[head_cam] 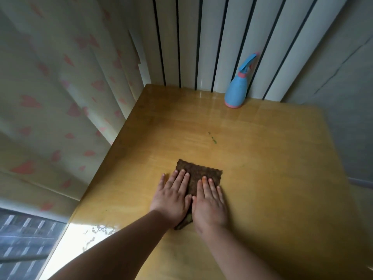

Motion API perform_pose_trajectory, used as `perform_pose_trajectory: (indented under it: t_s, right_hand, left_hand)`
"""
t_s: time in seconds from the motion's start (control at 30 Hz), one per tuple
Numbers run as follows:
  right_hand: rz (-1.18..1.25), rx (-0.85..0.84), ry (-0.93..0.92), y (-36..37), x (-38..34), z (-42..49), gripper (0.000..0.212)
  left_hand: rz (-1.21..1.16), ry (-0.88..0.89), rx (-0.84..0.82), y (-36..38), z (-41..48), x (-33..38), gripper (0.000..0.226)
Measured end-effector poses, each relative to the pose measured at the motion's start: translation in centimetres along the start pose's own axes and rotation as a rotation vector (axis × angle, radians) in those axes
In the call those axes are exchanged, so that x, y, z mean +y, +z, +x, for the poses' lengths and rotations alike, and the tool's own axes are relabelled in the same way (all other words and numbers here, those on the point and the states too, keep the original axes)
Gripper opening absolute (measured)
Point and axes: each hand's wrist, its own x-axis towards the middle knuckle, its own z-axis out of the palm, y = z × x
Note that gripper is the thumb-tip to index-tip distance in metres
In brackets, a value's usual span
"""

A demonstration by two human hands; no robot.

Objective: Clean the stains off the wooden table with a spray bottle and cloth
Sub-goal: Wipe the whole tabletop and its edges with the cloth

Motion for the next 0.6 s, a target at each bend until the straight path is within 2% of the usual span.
perform_pose_trajectory:
  t_s: [0.4, 0.6]
  right_hand:
    - [-0.065, 0.102, -0.054, -0.6, 1.1, 6.5, 0.060]
    - [-0.056, 0.081, -0.049, -0.2, 0.6, 5.0, 0.058]
  left_hand:
    - [0.014, 0.009, 0.083, -0.9, 5.2, -1.4, 0.064]
    - [0.005, 0.000, 0.062, -0.3, 3.7, -1.2, 0.064]
